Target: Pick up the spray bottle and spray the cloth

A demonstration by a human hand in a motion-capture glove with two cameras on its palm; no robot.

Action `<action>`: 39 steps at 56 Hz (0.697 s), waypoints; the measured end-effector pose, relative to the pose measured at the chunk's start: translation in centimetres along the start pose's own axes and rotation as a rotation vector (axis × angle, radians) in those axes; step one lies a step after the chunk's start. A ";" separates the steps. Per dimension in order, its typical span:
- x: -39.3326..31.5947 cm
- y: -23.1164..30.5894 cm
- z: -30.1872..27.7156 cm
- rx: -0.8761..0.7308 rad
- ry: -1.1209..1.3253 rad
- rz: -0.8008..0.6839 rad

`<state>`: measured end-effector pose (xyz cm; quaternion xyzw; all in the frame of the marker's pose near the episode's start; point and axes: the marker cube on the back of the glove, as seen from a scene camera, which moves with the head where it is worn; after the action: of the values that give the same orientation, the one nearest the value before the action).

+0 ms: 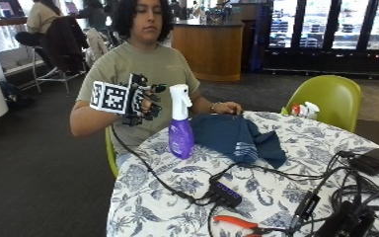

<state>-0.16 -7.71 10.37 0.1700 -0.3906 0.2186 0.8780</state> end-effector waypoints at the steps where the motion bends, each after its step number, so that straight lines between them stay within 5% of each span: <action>1: 0.0 -0.2 0.3 0.003 -0.016 0.005; 27: 2.8 -8.3 4.8 0.109 -0.155 0.050; 36: 3.2 -11.8 5.6 0.371 -0.156 -0.109; 39: 3.4 -11.3 5.7 0.267 -0.152 -0.074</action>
<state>4.20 -19.14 15.12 0.3156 -0.4168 0.2228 0.8228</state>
